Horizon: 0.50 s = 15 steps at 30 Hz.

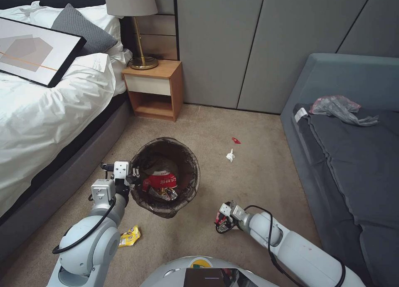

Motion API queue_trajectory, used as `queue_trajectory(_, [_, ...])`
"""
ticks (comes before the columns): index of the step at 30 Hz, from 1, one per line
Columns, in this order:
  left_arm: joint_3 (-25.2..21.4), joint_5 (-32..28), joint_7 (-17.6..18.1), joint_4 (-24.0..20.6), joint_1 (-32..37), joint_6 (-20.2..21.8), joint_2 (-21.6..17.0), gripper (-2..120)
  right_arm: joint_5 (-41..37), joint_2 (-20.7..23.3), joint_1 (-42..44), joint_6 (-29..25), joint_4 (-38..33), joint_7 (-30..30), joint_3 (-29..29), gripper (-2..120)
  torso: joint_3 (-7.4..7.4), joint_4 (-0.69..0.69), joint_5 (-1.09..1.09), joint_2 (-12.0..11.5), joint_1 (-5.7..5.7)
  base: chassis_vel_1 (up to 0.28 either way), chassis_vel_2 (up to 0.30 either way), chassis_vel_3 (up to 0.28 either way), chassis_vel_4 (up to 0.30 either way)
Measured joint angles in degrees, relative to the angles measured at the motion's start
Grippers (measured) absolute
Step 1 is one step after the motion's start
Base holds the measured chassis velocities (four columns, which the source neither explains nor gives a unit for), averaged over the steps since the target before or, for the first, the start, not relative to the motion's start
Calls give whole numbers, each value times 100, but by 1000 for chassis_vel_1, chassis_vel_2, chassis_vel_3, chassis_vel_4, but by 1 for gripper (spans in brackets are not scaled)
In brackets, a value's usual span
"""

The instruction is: Pick up the trash bin, then pick up the garbage from the floor and place it into the trash bin.

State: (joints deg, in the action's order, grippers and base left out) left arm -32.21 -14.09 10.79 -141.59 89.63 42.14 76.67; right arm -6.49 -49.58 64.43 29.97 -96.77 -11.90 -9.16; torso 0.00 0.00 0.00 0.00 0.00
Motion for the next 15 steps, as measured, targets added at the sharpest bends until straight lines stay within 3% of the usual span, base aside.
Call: queue_trajectory(15, [-6, 12, -12, 32, -28, 0, -4, 0, 151, -263, 183, -219, 547, 45, 125, 100, 0, 0, 0, 0, 0, 0, 0, 0, 0])
